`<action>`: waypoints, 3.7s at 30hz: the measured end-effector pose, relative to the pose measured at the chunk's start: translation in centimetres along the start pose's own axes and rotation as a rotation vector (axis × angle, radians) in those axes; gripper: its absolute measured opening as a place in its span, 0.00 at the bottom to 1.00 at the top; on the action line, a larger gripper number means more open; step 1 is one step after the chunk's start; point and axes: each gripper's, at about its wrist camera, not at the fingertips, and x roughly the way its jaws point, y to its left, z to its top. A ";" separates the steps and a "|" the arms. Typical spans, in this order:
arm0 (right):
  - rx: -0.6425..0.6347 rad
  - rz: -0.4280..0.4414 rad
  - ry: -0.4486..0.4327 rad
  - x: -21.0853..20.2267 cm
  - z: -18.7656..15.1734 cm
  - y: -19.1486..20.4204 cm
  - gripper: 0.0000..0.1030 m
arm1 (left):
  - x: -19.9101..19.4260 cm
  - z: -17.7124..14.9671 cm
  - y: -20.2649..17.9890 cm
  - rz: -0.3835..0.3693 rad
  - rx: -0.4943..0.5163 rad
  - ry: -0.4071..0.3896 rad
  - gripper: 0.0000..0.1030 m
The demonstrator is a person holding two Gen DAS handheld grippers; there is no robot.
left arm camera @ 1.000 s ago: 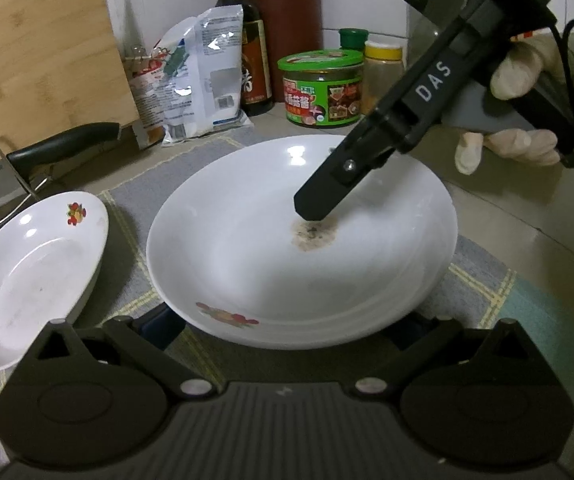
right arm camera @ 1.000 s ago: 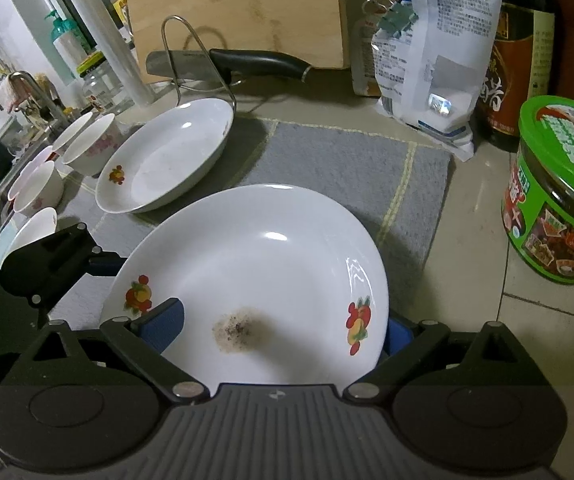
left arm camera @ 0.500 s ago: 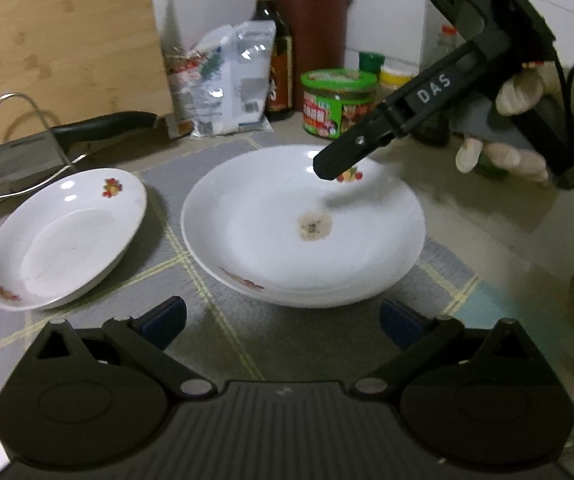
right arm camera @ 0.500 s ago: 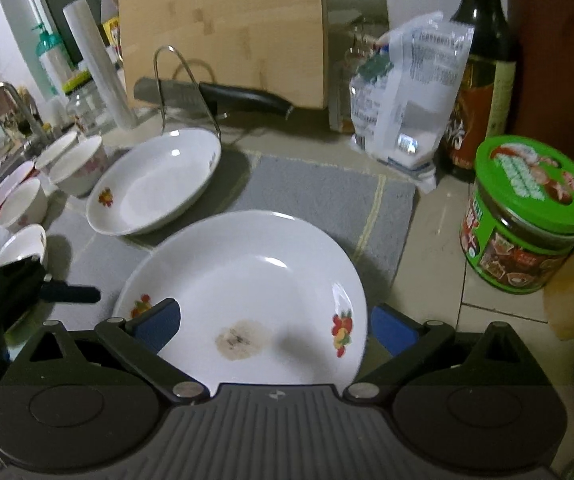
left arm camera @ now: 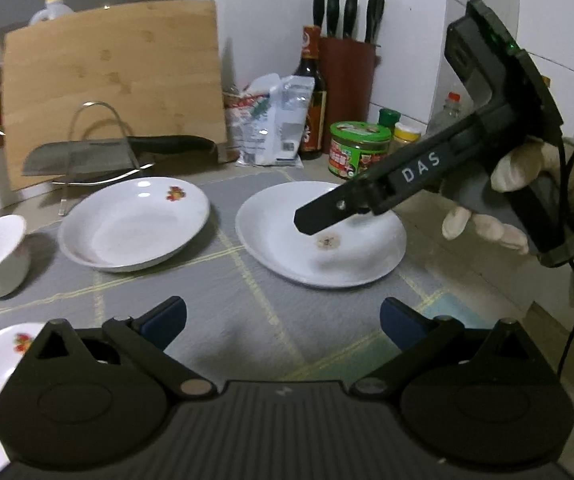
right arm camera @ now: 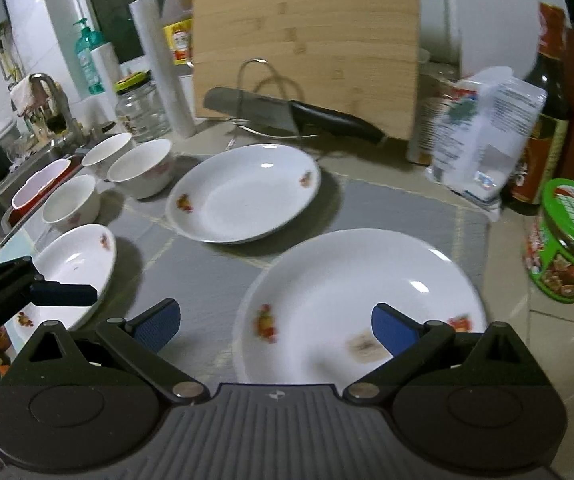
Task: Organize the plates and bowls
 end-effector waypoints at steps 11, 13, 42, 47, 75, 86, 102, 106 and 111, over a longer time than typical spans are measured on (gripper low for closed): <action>-0.014 -0.019 0.033 2.1 -0.6 8.3 1.00 | -6.3 -3.7 4.5 0.086 -0.035 -0.004 0.99; -0.030 -0.029 0.033 2.8 -0.8 9.7 1.00 | -7.3 -4.5 5.5 0.096 -0.053 -0.004 0.99; -0.055 0.036 0.188 9.7 -2.1 19.3 1.00 | -9.0 -13.0 15.1 0.137 -0.020 0.169 1.00; -0.046 0.039 0.203 10.0 -2.4 19.6 1.00 | -8.3 -13.0 15.7 0.093 -0.008 0.145 1.00; 0.065 0.135 0.205 14.5 1.4 19.0 1.00 | -7.6 -13.2 17.2 -0.014 0.074 0.036 1.00; 0.035 0.101 0.208 14.7 1.3 19.7 1.00 | -7.1 -12.6 17.9 -0.066 0.116 0.050 1.00; 0.086 0.238 0.307 16.0 3.6 17.7 1.00 | -6.9 -12.6 18.2 -0.103 0.148 0.043 1.00; 0.118 0.259 0.327 16.4 4.2 17.5 1.00 | -6.8 -12.3 18.3 -0.113 0.157 0.054 1.00; 0.175 0.285 0.345 16.8 4.6 17.0 1.00 | -6.6 -12.0 18.5 -0.134 0.175 0.067 1.00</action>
